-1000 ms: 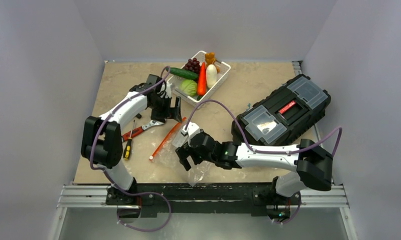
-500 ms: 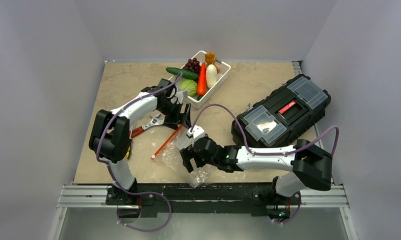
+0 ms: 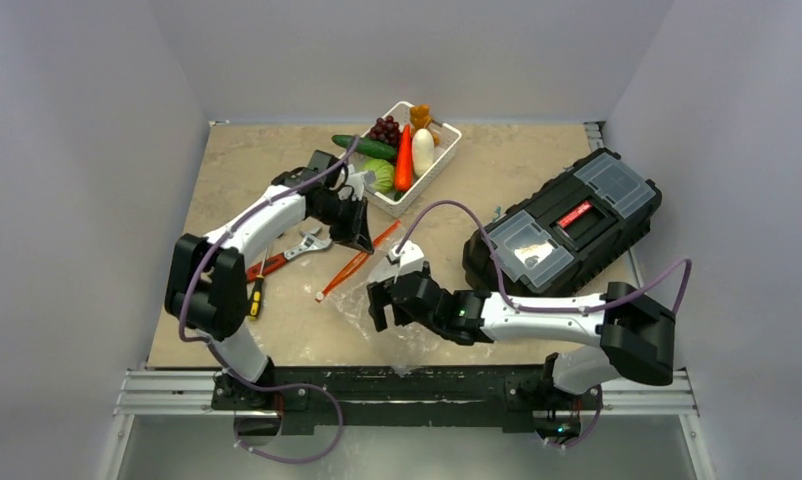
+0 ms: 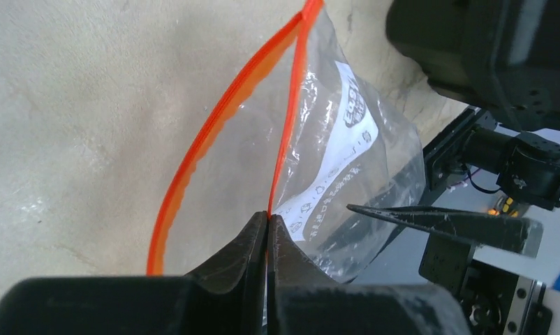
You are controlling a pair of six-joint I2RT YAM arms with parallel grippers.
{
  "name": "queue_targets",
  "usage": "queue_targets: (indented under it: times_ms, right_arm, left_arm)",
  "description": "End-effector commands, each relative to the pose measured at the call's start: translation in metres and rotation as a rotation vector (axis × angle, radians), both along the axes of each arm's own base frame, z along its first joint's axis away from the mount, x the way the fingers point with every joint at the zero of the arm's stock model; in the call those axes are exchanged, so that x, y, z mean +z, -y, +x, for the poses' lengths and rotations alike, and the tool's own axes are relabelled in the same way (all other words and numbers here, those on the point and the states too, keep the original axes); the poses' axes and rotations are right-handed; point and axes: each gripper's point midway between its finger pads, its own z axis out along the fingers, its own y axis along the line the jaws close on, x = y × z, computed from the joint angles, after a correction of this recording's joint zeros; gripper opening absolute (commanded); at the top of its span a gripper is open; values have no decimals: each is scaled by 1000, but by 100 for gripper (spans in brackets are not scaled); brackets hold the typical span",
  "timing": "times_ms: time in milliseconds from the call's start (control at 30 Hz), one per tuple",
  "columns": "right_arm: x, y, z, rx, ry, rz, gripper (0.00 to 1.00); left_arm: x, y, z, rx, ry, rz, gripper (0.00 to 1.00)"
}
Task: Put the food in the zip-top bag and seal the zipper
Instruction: Pick up the zipper food storage bag at the center of the board, then open the zipper of the food storage bag.
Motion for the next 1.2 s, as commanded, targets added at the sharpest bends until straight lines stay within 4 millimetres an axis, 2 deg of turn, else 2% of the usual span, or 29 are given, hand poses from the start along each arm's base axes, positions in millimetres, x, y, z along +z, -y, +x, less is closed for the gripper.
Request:
queue_targets:
  times_ms: [0,67,200,300,400,533,633,800,933,1167]
  right_arm:
    - [45,4,22,-148,73,129,90]
    - [64,5,29,-192,105,174,92]
    - [95,13,49,-357,126,256,99]
    - [119,4,57,-394,136,319,99]
    - [137,-5,69,-422,183,340,99]
    - [159,-18,84,-445,279,288,99]
    - [166,-31,90,-477,354,224,97]
    - [162,-38,85,-502,427,128,95]
    - [158,-44,82,-479,444,143,85]
    - [155,-59,81,-435,452,211,80]
  left_arm:
    - [60,-3,18,18,260,-36,0]
    - [78,-12,24,62,367,-19,0]
    - [112,-41,34,222,563,54,0]
    - [134,-53,36,324,682,38,0]
    - [144,-55,35,396,745,-9,0]
    - [146,-54,34,425,767,1,0]
    - [148,-52,32,428,754,-10,0]
    - [153,-51,29,429,770,-23,0]
    - [156,-47,26,416,772,-54,0]
    - [160,-28,19,348,746,-152,0]
